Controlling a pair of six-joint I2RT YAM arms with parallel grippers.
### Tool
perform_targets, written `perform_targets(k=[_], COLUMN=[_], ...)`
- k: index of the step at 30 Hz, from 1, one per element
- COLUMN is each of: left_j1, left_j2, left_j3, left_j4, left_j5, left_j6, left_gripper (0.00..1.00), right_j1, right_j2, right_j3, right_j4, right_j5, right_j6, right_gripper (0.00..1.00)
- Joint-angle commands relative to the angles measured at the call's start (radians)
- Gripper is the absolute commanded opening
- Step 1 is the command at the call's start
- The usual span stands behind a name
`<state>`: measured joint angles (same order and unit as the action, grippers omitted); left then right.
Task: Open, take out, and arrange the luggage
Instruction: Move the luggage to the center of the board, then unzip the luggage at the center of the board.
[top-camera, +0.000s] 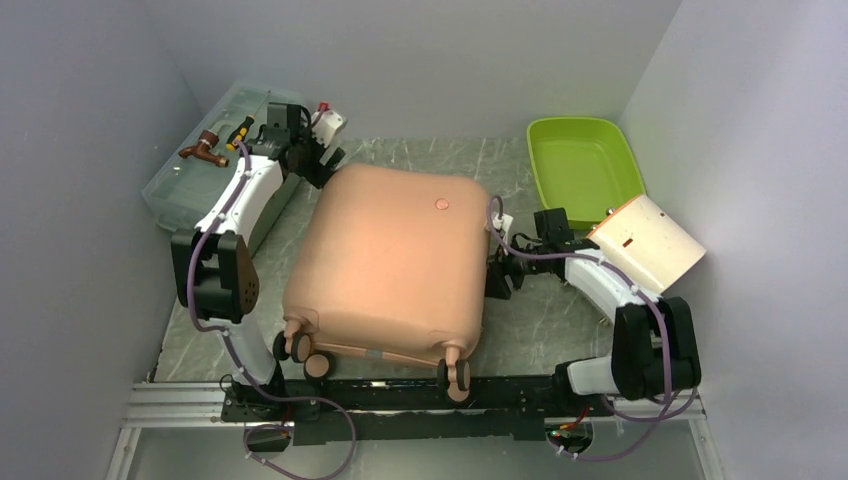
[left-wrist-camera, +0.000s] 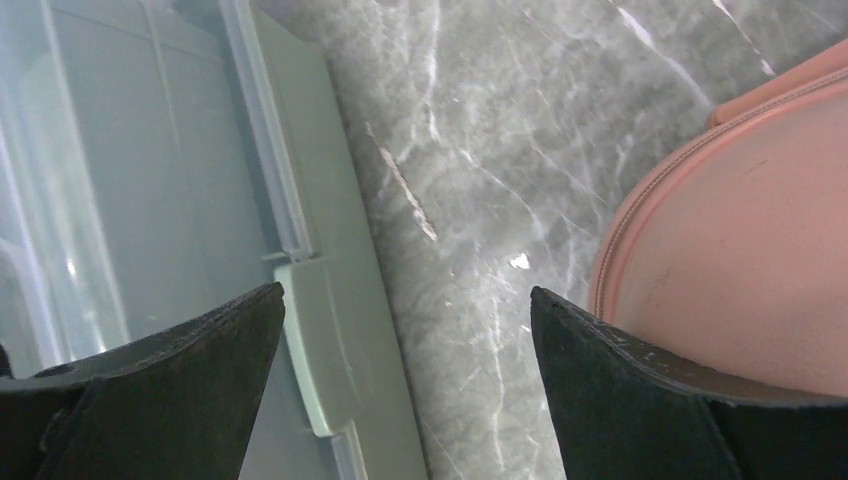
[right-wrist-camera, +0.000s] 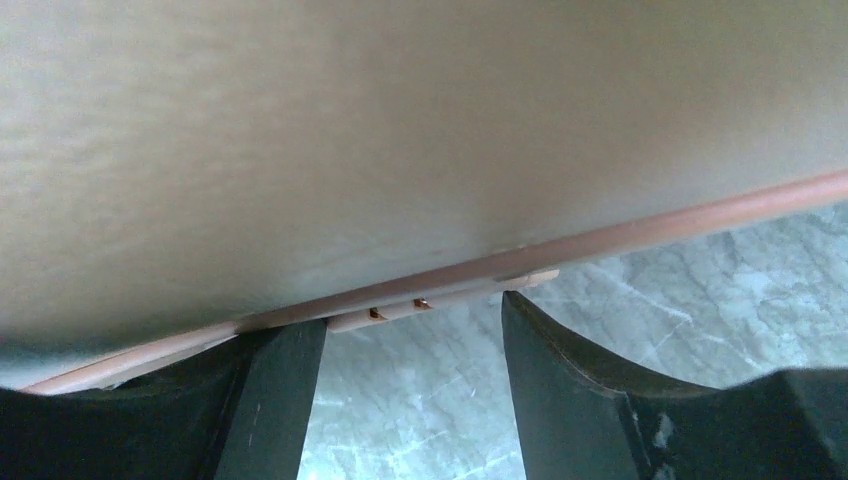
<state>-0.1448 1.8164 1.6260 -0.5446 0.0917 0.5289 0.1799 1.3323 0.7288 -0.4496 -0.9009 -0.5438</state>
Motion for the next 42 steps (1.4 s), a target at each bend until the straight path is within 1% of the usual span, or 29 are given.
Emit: perform_targets(k=[1, 3, 6, 9, 12, 14, 16, 21, 25, 28, 32, 37, 39, 42], left_j1=[-0.116, -0.117, -0.123, -0.124, -0.123, -0.114, -0.094, -0.034, -0.006, 0.0, 0.006, 0.022, 0.038, 0.064], left_j2=[0.114, 0.13, 0.163, 0.187, 0.18, 0.155, 0.108, 0.01, -0.074, -0.155, -0.293, -0.451, -0.513, -0.593], left_j3=[-0.01, 0.006, 0.042, 0.074, 0.088, 0.076, 0.051, 0.005, -0.027, -0.086, -0.19, -0.352, -0.428, -0.529], left_j4=[-0.118, -0.113, -0.122, -0.12, -0.111, -0.09, -0.062, -0.063, -0.102, -0.112, -0.145, -0.19, -0.201, -0.176], left_j5=[0.285, 0.293, 0.284, 0.255, 0.2, 0.148, 0.132, 0.149, 0.213, 0.251, 0.348, 0.464, 0.508, 0.539], left_j6=[-0.137, -0.144, -0.144, -0.153, -0.175, -0.185, -0.199, -0.203, -0.175, -0.156, -0.119, -0.027, 0.009, 0.026], left_gripper=[1.0, 1.0, 1.0, 0.99, 1.0, 1.0, 0.99, 0.99, 0.99, 0.99, 0.99, 0.99, 0.99, 1.0], right_j1=[0.063, 0.065, 0.07, 0.072, 0.07, 0.069, 0.065, 0.055, 0.052, 0.05, 0.048, -0.006, -0.023, -0.042], right_j2=[0.119, 0.155, 0.2, 0.175, 0.087, 0.013, -0.069, -0.254, -0.346, -0.401, -0.444, -0.454, -0.465, -0.496], right_j3=[0.154, 0.184, 0.243, 0.239, 0.185, 0.145, 0.099, -0.016, -0.076, -0.114, -0.142, -0.132, -0.134, -0.151], right_j4=[0.578, 0.608, 0.612, 0.588, 0.528, 0.461, 0.382, 0.248, 0.176, 0.185, 0.181, 0.144, 0.134, 0.155], right_j5=[0.055, 0.054, 0.068, 0.077, 0.086, 0.104, 0.121, 0.141, 0.101, 0.077, 0.061, 0.045, 0.055, 0.086], right_j6=[0.208, 0.248, 0.287, 0.267, 0.195, 0.133, 0.075, -0.017, -0.068, -0.058, -0.087, -0.117, -0.15, -0.171], right_gripper=[0.65, 0.65, 0.64, 0.63, 0.65, 0.65, 0.66, 0.67, 0.67, 0.67, 0.66, 0.64, 0.62, 0.62])
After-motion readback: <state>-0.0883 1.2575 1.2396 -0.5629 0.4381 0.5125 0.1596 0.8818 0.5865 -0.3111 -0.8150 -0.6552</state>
